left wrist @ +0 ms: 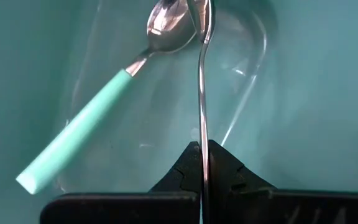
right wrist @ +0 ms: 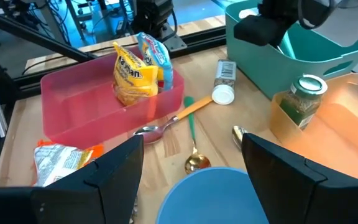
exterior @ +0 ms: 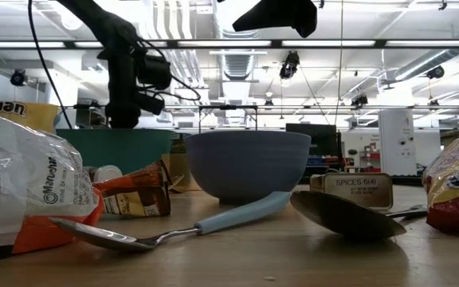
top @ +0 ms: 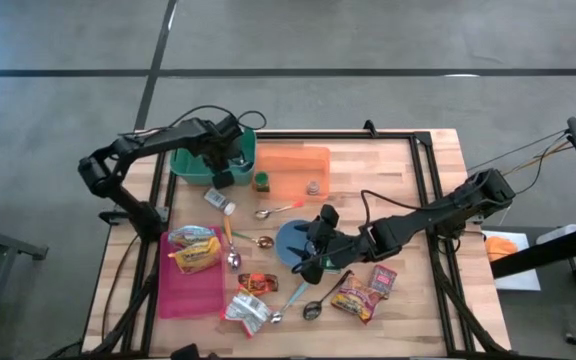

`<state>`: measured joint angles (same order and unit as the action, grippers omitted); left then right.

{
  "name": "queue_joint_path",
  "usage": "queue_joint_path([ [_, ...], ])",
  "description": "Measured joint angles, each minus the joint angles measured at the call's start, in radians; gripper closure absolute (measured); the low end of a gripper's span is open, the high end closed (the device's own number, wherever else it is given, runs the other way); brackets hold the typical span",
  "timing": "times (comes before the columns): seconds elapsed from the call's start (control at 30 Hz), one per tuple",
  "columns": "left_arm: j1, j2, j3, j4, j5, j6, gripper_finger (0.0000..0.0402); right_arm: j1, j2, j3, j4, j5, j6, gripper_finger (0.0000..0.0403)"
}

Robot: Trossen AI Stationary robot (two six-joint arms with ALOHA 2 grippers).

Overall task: Pick & Place Food Item
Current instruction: Put the silver spoon into the green bin

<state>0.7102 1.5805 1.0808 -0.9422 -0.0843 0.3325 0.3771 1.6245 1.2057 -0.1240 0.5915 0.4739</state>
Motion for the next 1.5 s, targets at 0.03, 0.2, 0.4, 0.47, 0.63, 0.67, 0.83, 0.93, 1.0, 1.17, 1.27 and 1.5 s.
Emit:
queue_joint_path([
  [0.03,0.005,0.001,-0.006,0.001,0.002,0.000,0.0401,0.001,0.000,0.000,0.000,0.000,0.005,0.0137],
  [0.2,0.038,0.001,-0.041,0.006,0.003,0.002,0.0401,0.005,0.001,0.000,0.001,0.000,0.018,0.0137],
  [0.4,0.076,0.001,-0.070,0.013,0.000,0.004,0.0401,0.005,0.001,0.000,0.001,0.002,0.023,0.0137],
  [0.47,0.084,0.001,-0.074,0.015,0.003,0.007,0.0401,0.005,0.001,0.000,0.001,0.002,0.023,0.0137],
  [0.63,0.085,0.002,-0.074,0.023,0.012,0.008,0.0401,0.005,0.001,0.000,0.002,0.002,0.021,0.0137],
  [0.67,0.085,0.002,-0.074,0.024,0.018,0.008,0.0401,0.005,0.002,0.000,0.002,0.002,0.021,0.0137],
  [0.83,0.085,0.002,-0.074,0.025,0.046,0.008,0.0401,0.005,0.002,0.000,0.002,0.003,0.022,0.0137],
  [0.93,0.085,0.002,-0.074,0.023,0.068,0.008,0.0401,0.005,0.002,0.000,0.002,0.003,0.023,0.0137],
  [1.0,0.085,0.002,-0.074,0.022,0.084,0.007,0.0401,0.005,0.002,0.000,0.002,0.003,0.023,0.0137],
  [1.17,0.085,0.002,-0.074,0.019,0.089,0.007,0.0401,0.005,0.002,0.000,0.002,0.003,0.023,0.0137],
  [1.27,0.085,0.002,-0.074,0.018,0.089,0.007,0.0401,0.005,0.002,0.000,0.001,0.003,0.021,0.0137],
  [1.5,0.085,0.002,-0.074,0.018,0.089,0.007,0.0401,0.005,0.003,0.000,0.001,0.003,0.021,0.0137],
])
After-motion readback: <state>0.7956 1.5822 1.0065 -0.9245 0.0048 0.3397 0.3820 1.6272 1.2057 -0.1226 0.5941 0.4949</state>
